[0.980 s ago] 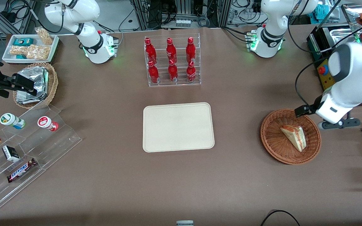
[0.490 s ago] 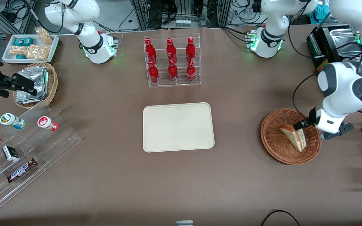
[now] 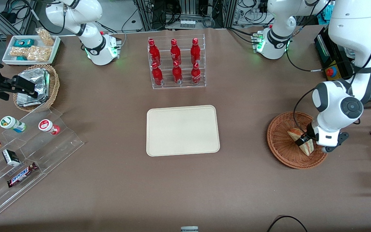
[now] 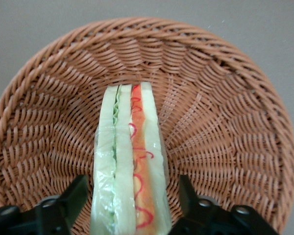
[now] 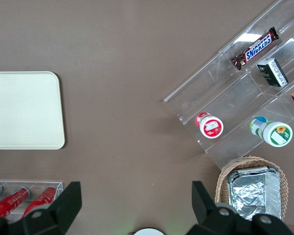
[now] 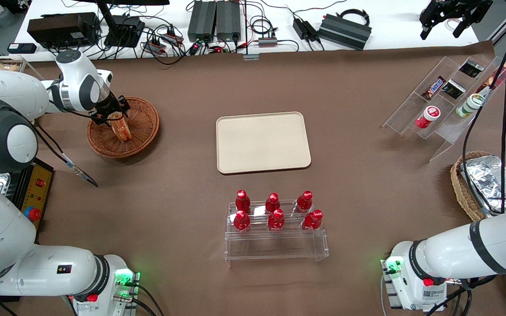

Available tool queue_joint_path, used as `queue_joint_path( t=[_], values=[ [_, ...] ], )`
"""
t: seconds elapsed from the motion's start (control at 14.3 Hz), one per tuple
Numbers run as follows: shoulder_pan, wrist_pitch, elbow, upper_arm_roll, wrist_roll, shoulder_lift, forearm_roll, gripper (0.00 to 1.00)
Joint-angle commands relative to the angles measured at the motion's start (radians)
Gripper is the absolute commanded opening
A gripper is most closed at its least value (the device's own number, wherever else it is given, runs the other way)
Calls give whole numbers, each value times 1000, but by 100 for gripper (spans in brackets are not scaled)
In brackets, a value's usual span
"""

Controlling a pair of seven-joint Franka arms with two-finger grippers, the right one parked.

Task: Place sandwich from basket to tray
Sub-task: 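Close the left gripper on the wrapped sandwich and lift it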

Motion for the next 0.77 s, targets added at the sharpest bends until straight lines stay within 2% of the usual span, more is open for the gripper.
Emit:
queue_joint_path(
  t=[0.0, 0.21, 0.35, 0.42, 0.56, 0.7],
  values=[
    [-8, -55, 13, -1, -13, -22, -3, 6],
    [-17, -260, 80, -11, 51, -85, 5, 1],
    [-29, -406, 166, -56, 324, -90, 0, 2],
    [-36, -426, 188, -88, 414, -85, -4, 2],
    [-68, -427, 211, -148, 393, -82, -6, 1],
    [-126, -425, 257, -195, 285, -47, -4, 0]
  ],
)
